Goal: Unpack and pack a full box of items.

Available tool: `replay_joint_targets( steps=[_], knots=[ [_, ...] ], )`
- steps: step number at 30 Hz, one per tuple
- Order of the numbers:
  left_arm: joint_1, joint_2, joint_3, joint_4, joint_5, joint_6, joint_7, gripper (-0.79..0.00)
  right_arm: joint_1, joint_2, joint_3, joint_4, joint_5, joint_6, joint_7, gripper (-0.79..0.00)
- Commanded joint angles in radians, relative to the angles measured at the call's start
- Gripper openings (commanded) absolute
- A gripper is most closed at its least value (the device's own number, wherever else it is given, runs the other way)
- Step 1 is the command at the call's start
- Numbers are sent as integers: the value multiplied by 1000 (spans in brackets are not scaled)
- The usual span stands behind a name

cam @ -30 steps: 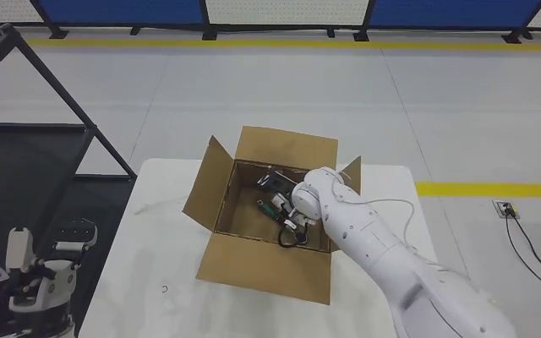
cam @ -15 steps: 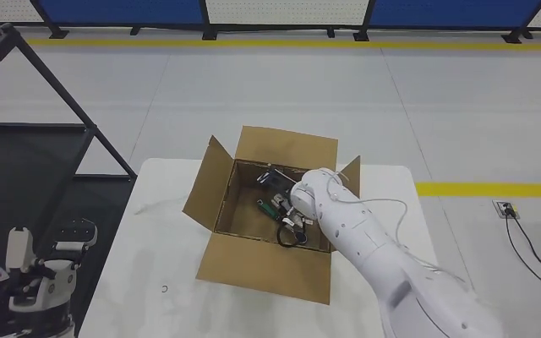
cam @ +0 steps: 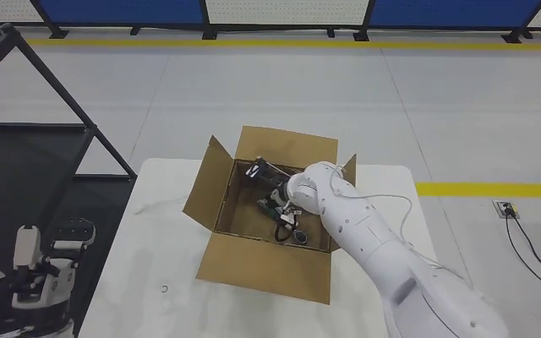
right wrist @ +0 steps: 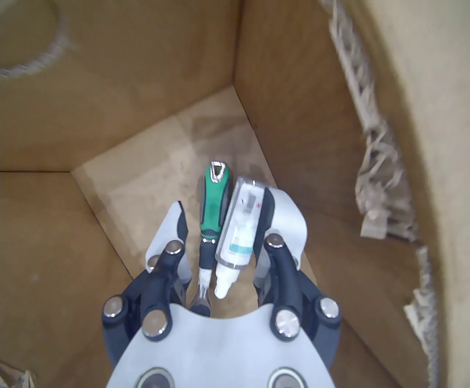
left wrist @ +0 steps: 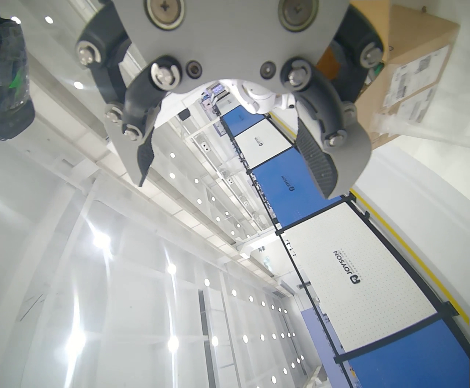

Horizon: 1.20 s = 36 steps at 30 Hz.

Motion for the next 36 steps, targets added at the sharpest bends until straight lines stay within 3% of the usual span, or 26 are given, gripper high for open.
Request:
replay_joint_targets(
  steps=[1, 4, 8, 14, 15, 17, 18, 30, 36],
  knots=[
    [-5, 5, -3, 22, 50, -20, -48, 0, -7, 17, 12, -34, -18, -24, -59, -209],
    [-5, 14, -2, 59, 128, -77, -132, 0, -27, 54, 42, -106, -51, -41, -147, -191],
    [-23, 24, 7, 113, 328, -153, -181, 0, -88, 126, 112, -264, -111, -21, -238, -240],
    [-75, 24, 110, 196, 597, -193, -81, 0, -351, 278, 345, -773, -240, 67, -228, -234],
    [-78, 24, 127, 200, 634, -192, -71, 0, -417, 302, 398, -879, -260, 75, -208, -215],
    [-77, 23, 143, 199, 657, -186, -60, 0, -545, 341, 497, -1068, -288, 75, -154, 0],
    [-77, 23, 143, 199, 657, -186, -60, 0, -598, 355, 539, -1143, -305, 82, -118, 0],
    [-77, 23, 142, 200, 667, -180, -62, 0, -617, 359, 551, -1167, -308, 88, -112, 0],
    [-130, 29, 195, 204, 889, -82, -55, 0, -674, 368, 607, -1242, -282, 55, -229, 0]
  ],
)
